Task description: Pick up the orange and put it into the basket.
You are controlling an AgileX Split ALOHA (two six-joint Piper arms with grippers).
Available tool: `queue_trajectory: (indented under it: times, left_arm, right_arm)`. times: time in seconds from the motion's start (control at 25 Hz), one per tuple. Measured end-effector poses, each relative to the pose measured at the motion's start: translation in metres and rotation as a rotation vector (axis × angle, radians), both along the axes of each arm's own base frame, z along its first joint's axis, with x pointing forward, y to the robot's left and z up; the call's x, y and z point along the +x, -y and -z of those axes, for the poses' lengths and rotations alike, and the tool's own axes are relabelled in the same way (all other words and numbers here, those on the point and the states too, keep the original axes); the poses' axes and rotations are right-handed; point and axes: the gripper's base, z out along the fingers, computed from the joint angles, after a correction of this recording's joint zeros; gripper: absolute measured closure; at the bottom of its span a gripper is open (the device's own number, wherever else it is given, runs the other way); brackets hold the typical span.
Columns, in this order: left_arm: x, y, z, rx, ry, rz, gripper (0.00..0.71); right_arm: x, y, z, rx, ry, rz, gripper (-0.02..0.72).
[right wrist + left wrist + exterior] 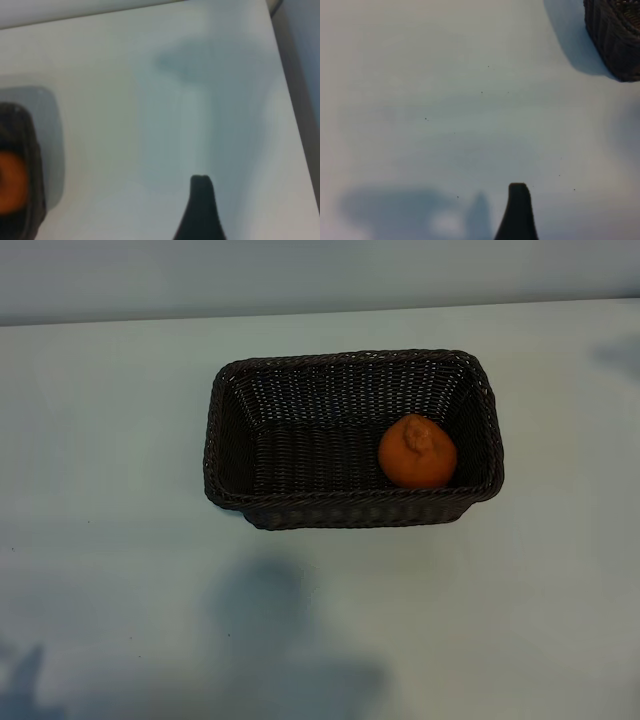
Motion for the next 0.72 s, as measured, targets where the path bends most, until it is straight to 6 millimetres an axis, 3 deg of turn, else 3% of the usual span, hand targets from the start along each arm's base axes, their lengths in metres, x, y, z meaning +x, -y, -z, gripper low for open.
queue_trajectory:
  times: [0.28, 0.4, 0.56, 0.72]
  left_arm:
    - [0.000, 0.000, 0.000, 0.000, 0.000, 0.000, 0.117]
    - [0.000, 0.000, 0.000, 0.000, 0.000, 0.000, 0.117]
    - [0.000, 0.000, 0.000, 0.000, 0.000, 0.000, 0.117]
    - [0.000, 0.000, 0.000, 0.000, 0.000, 0.000, 0.117]
  right_arm:
    - [-0.140, -0.057, -0.024, -0.117, 0.271, -0.004, 0.162]
    - [-0.183, -0.074, -0.013, -0.155, 0.357, 0.000, 0.162]
    - [-0.220, -0.087, 0.009, -0.198, 0.506, -0.040, 0.167]
    - [-0.238, -0.092, 0.040, -0.186, 0.543, -0.061, 0.172]
